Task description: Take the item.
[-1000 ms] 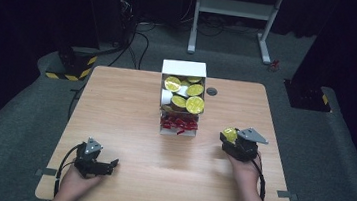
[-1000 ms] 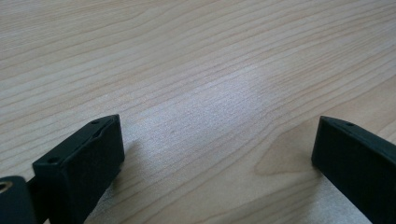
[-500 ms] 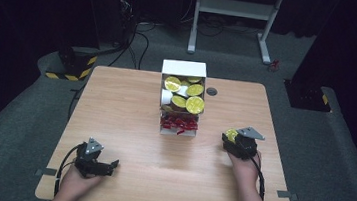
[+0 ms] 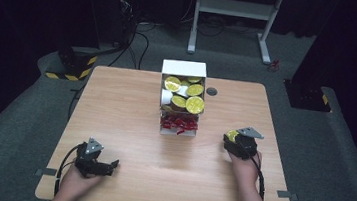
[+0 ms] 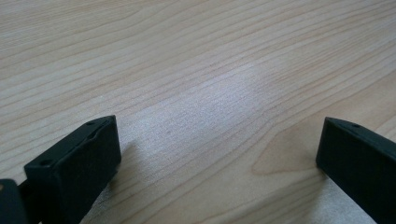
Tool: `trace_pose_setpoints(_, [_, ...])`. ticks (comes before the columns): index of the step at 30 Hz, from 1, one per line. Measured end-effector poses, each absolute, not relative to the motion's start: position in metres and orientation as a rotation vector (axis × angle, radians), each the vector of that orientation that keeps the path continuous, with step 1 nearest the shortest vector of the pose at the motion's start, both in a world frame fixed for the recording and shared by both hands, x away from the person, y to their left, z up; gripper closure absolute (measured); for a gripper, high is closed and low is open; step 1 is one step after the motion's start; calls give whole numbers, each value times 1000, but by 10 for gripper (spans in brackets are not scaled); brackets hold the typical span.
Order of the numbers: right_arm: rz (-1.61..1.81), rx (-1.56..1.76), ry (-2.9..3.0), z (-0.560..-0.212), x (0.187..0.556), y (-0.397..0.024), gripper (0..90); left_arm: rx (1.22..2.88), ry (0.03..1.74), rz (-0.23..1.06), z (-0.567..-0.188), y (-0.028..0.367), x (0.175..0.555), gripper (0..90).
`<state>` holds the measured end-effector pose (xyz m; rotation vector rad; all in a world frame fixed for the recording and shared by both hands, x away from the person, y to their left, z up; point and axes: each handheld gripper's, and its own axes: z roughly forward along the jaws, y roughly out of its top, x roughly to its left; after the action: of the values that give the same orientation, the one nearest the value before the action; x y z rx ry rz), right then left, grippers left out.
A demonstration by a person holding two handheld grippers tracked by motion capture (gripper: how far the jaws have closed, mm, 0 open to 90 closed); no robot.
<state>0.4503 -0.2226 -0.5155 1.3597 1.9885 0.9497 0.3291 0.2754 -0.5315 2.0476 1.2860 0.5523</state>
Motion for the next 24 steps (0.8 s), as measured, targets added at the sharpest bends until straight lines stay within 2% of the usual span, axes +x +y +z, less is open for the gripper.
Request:
trace_pose_setpoints(7, [961, 1359, 1986, -517, 452, -221, 377, 2049, 1286, 551, -531, 276, 329, 3])
trace_pose_setpoints(13, [1009, 1360, 1975, -514, 452, -221, 279, 2048, 1287, 552, -531, 275, 329, 3])
trace_pose_setpoints(24, [1071, 1346, 1942, -501, 445, -221, 237, 2048, 1288, 552, -531, 275, 329, 3])
